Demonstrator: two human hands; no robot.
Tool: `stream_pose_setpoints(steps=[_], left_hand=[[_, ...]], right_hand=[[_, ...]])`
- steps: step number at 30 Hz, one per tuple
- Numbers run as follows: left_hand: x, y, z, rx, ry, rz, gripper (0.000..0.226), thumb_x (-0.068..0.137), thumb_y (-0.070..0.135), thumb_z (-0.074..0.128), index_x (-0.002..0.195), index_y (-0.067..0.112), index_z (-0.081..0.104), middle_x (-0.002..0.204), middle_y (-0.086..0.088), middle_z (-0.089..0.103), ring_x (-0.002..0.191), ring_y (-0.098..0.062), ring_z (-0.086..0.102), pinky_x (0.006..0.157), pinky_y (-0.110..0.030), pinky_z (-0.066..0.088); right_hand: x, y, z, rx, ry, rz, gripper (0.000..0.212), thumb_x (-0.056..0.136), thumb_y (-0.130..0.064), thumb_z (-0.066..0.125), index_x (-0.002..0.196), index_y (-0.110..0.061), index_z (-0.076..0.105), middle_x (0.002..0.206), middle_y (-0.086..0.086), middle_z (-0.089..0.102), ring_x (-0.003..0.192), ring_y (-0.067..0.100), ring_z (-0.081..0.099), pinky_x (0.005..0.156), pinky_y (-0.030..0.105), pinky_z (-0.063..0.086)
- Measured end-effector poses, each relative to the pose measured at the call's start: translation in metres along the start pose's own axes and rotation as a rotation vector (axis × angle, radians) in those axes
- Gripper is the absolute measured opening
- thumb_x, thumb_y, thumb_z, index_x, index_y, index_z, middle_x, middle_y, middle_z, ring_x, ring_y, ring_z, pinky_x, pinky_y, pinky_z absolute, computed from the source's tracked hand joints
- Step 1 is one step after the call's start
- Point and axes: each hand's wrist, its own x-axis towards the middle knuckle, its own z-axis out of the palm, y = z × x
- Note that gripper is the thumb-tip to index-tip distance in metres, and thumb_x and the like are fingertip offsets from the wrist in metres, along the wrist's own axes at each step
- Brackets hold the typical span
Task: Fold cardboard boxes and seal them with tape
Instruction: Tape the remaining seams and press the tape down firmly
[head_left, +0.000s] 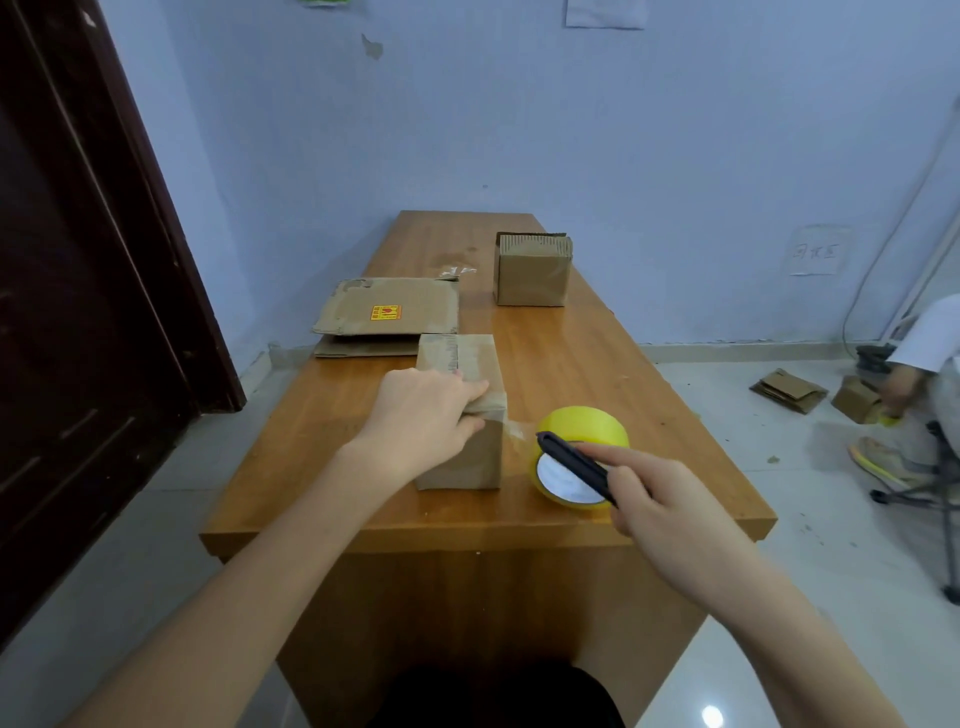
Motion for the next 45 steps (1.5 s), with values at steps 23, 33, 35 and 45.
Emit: stream_pose_setpoints(steps=[23, 33, 35, 45], left_hand=[[0.0, 0.004, 0.001, 0.015, 0.014, -0.023, 0.047, 0.097, 0.05, 0.035, 0.143, 0.04, 0.032, 0.146, 0.006, 0.044, 0.115, -0.014, 0.057, 0.074, -0.025, 0.046], [-0.002, 0.004, 0.002, 0.003, 0.061, -0.018, 0.048, 0.097, 0.05, 0.034, 0.144, 0.04, 0.032, 0.147, 0.006, 0.042, 0.12, -0.013, 0.053, 0.077, -0.026, 0.046], [-0.002, 0.004, 0.003, -0.002, 0.067, -0.014, 0.048, 0.097, 0.05, 0.034, 0.144, 0.04, 0.032, 0.147, 0.006, 0.042, 0.121, -0.012, 0.052, 0.078, -0.025, 0.046], [-0.006, 0.008, 0.008, 0.044, 0.099, 0.042, 0.051, 0.098, 0.052, 0.028, 0.146, 0.032, 0.029, 0.136, 0.0, 0.052, 0.11, -0.017, 0.058, 0.072, -0.028, 0.045]], right_hand=[[0.088, 0.127, -0.005, -0.304, 0.492, 0.253, 0.019, 0.094, -0.003, 0.048, 0.108, 0.009, 0.047, 0.113, 0.027, 0.045, 0.1, 0.039, 0.045, 0.081, 0.038, 0.035], [0.094, 0.138, 0.004, -0.592, 0.354, 0.381, 0.031, 0.093, -0.018, 0.046, 0.116, 0.003, 0.049, 0.129, 0.025, 0.041, 0.118, 0.04, 0.038, 0.1, 0.044, 0.031], [0.095, 0.125, -0.001, -0.565, 0.387, 0.336, 0.041, 0.093, -0.022, 0.048, 0.129, -0.002, 0.045, 0.138, 0.024, 0.034, 0.127, 0.04, 0.032, 0.107, 0.046, 0.024], [0.117, -0.006, -0.002, -0.408, -0.009, -0.269, 0.026, 0.097, -0.028, 0.042, 0.104, -0.028, 0.068, 0.097, -0.009, 0.052, 0.088, 0.013, 0.052, 0.078, 0.031, 0.042]])
